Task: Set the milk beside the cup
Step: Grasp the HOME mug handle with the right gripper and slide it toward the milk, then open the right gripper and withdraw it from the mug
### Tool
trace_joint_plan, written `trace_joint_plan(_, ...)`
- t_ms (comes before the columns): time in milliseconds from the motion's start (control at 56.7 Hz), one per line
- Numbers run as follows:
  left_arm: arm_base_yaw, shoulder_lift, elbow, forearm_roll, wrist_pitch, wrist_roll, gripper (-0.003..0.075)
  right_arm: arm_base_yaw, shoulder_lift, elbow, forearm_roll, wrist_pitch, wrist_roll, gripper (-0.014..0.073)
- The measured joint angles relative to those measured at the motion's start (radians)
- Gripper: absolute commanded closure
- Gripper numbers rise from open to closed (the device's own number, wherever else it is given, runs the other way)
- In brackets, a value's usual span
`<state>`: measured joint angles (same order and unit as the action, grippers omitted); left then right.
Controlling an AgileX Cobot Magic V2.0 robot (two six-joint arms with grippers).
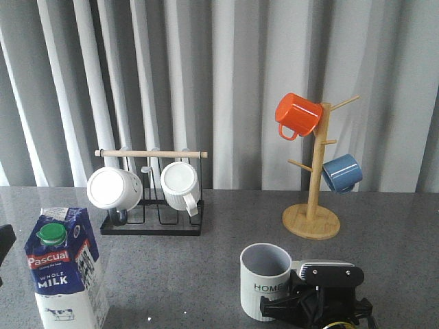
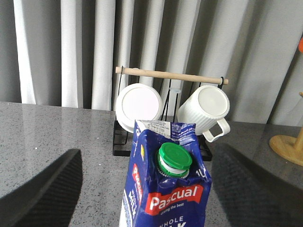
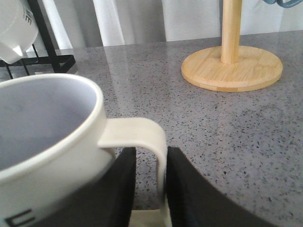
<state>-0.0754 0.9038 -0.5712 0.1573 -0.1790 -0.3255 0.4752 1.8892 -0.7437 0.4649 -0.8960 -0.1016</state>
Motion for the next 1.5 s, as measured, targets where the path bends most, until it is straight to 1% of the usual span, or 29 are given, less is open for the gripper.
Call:
trace_joint_plan(88, 0.0, 0.0, 0.0, 0.0, 0.0, 0.0, 0.0183, 0.0, 0.0, 0.0, -0.009, 0.009, -0.01, 0.0302)
trace_joint_plan(159, 0.0, 0.0, 0.0, 0.0, 0.0, 0.0, 0.0183, 0.0, 0.0, 0.0, -0.011, 0.015, -0.013, 0.0284)
trace_joint_plan(282, 0.0, 0.0, 0.0, 0.0, 0.0, 0.0, 0.0183, 0.0, 0.0, 0.0, -0.011, 0.022, -0.021, 0.0281)
trace_joint_plan(493, 0.0, 0.0, 0.0, 0.0, 0.0, 0.0, 0.0183, 0.0, -0.04, 0.004, -0.024, 0.068, -0.077, 0.0281)
trace_joint_plan(599, 0.0, 0.0, 0.0, 0.0, 0.0, 0.0, 0.0183, 0.0, -0.074, 0.044, -0.033, 0.063, -0.089, 0.0281)
trace_joint_plan(758, 0.0, 0.0, 0.0, 0.0, 0.0, 0.0, 0.0183, 0.0, -0.123, 0.128, -0.042, 0.011, -0.092, 0.0281)
trace_joint_plan(881, 0.0, 0.0, 0.0, 0.0, 0.0, 0.0, 0.0183, 0.0, -0.18, 0.182, -0.086, 0.006, -0.09, 0.0281)
trace_joint_plan(1005, 0.0, 0.0, 0.0, 0.0, 0.0, 0.0, 0.0183, 0.0, -0.255, 0.235, -0.118, 0.005, -0.077, 0.0281)
trace_joint_plan(1128, 0.0, 0.0, 0.0, 0.0, 0.0, 0.0, 0.0183, 0.0, -0.351, 0.276, -0.122, 0.01, -0.072, 0.0284)
trace_joint_plan(1216, 0.0, 0.0, 0.0, 0.0, 0.0, 0.0, 0.0183, 0.0, -0.438, 0.293, -0.123, 0.053, -0.072, 0.0284)
trace_joint_plan(1339, 0.0, 0.0, 0.0, 0.0, 0.0, 0.0, 0.0183, 0.0, -0.561, 0.297, -0.123, 0.175, -0.09, 0.0302)
trace_joint_plan(1410, 0.0, 0.0, 0.0, 0.0, 0.0, 0.0, 0.0183, -0.002, -0.626, 0.298, -0.118, 0.249, -0.125, 0.033)
trace_joint_plan(1498, 0.0, 0.0, 0.0, 0.0, 0.0, 0.0, 0.0183, -0.02, -0.704, 0.294, -0.111, 0.352, -0.17, 0.0385)
